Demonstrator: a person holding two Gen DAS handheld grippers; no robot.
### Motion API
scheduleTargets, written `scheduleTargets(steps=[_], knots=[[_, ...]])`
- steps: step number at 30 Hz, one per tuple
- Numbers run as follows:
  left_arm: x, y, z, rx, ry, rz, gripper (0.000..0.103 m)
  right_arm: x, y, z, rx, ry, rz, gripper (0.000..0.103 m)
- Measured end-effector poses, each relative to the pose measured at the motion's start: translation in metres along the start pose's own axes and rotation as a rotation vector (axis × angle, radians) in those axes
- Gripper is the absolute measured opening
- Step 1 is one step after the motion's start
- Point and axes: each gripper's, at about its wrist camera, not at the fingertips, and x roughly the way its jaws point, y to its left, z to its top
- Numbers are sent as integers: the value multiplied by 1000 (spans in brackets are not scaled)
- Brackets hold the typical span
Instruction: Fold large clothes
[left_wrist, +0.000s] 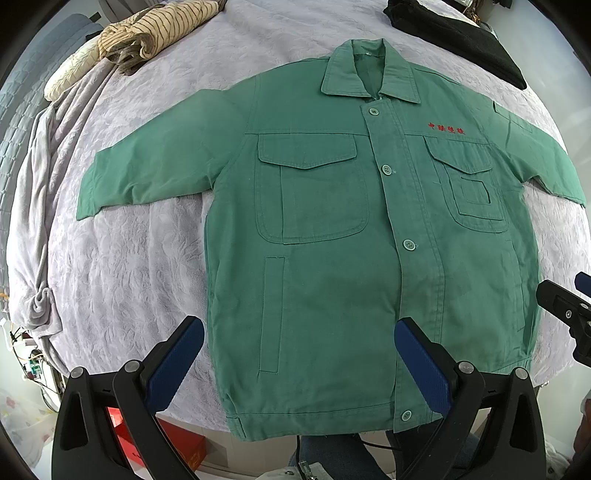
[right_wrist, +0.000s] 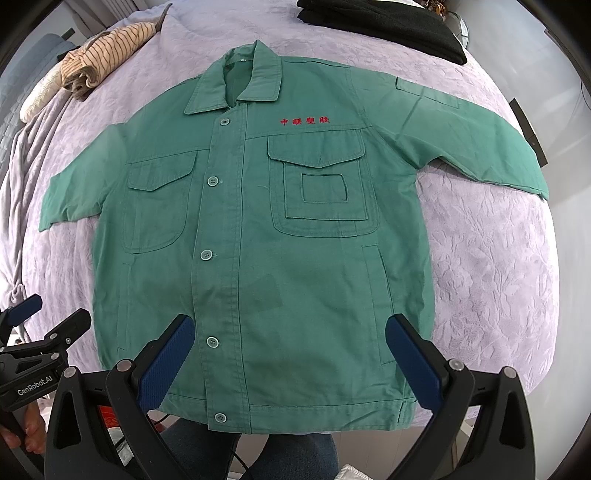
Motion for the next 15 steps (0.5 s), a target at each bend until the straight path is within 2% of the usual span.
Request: scheduleTargets(steps=[15], knots=[[-1,3,-2,-6,-1,-1,103,1,3,0,-2,4,0,103]])
